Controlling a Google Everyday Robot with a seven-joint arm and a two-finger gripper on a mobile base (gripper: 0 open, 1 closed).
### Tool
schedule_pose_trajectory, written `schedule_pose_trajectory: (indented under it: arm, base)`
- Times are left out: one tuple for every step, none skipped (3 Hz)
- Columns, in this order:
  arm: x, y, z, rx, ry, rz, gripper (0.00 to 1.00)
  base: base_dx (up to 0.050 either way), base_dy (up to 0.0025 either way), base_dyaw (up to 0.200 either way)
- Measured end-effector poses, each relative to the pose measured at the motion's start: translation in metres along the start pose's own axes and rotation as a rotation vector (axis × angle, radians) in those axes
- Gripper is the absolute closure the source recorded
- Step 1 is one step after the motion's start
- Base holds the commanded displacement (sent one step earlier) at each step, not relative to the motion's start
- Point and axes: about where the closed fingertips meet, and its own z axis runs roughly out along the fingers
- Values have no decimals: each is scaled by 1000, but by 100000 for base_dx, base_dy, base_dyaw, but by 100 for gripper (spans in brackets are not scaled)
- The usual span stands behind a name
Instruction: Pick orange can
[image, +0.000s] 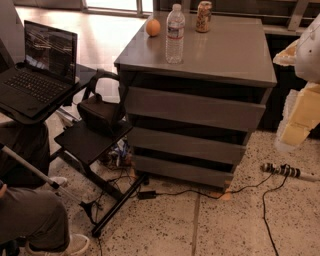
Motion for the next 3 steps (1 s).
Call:
schedule_pose_trajectory:
  arm:
    - [0, 0, 0, 0, 0, 0, 0]
    - [0, 0, 0, 0, 0, 0, 0]
    - [0, 0, 0, 0, 0, 0, 0]
  base:
    - [4239, -222, -10644]
    - [4900, 1, -5]
    - [4544, -186, -8208]
